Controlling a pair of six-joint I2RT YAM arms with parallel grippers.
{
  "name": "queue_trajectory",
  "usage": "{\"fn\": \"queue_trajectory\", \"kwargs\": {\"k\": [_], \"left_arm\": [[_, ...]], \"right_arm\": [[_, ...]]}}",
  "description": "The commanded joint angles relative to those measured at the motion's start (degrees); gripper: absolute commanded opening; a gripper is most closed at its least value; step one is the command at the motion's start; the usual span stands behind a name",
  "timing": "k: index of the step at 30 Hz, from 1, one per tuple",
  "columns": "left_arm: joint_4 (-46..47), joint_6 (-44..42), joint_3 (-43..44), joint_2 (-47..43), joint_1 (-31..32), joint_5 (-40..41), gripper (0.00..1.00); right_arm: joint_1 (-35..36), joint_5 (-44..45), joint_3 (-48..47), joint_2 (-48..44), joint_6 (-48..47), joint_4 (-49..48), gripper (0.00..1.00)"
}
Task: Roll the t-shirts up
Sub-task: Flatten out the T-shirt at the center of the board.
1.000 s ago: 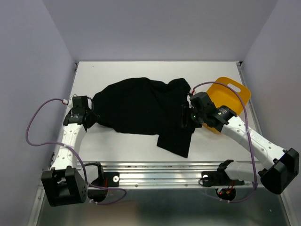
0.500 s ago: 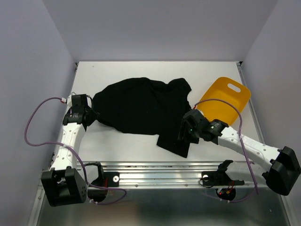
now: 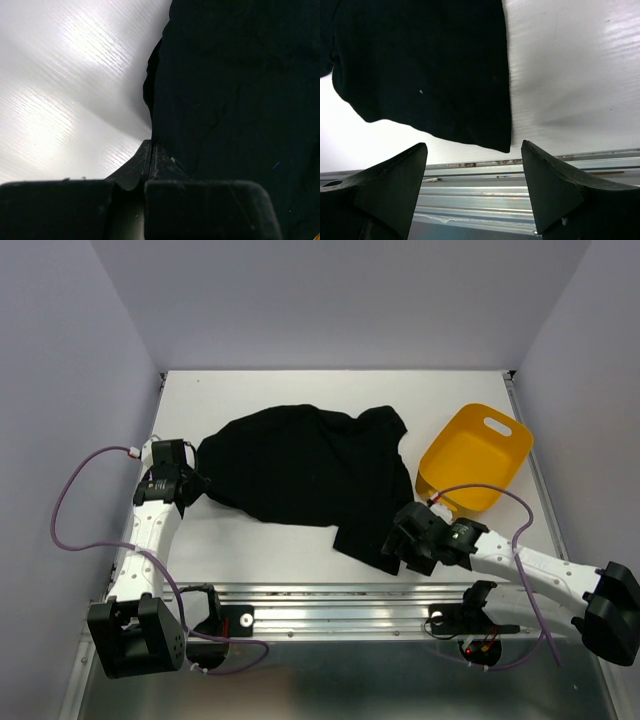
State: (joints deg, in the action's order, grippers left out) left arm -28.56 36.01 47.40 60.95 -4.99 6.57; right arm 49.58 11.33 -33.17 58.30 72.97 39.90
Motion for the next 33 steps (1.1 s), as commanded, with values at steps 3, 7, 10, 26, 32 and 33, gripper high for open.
{"fn": "queue_trajectory", "kwargs": {"k": [3,7,10,26,32,33], "left_arm": [[0.78,-1.38,2.0,-0.39,-0.37,1.25,0.0],[0.61,-1.56,1.65,-0.04,-0.37,1.26,0.0],[0.78,-1.64,1.3,-0.3,-0.37,1.17,0.0],[-1.5,-0.51,0.77,1.45,-0.54,5.38,0.0],[0.95,1.69,-3.35,0.23,-0.54,-1.55,0.97],[1.13,2.22,-3.89,0.05,-0.63,-1.99,0.97]], "right_arm": [[0.25,0.45,2.58,0.14,6.05,-3.07,0.78],[0.25,-0.26,2.49,2.51,6.22,-4.83,0.74],[0.25,0.18,2.76,3.31,6.48,-5.62,0.72],[0.25,3.69,2.67,9.29,3.32,-10.02,0.01],[0.25,7.56,3.29,4.63,3.32,-4.48,0.01],[0.25,7.74,3.2,4.28,3.32,-4.22,0.01]]}}
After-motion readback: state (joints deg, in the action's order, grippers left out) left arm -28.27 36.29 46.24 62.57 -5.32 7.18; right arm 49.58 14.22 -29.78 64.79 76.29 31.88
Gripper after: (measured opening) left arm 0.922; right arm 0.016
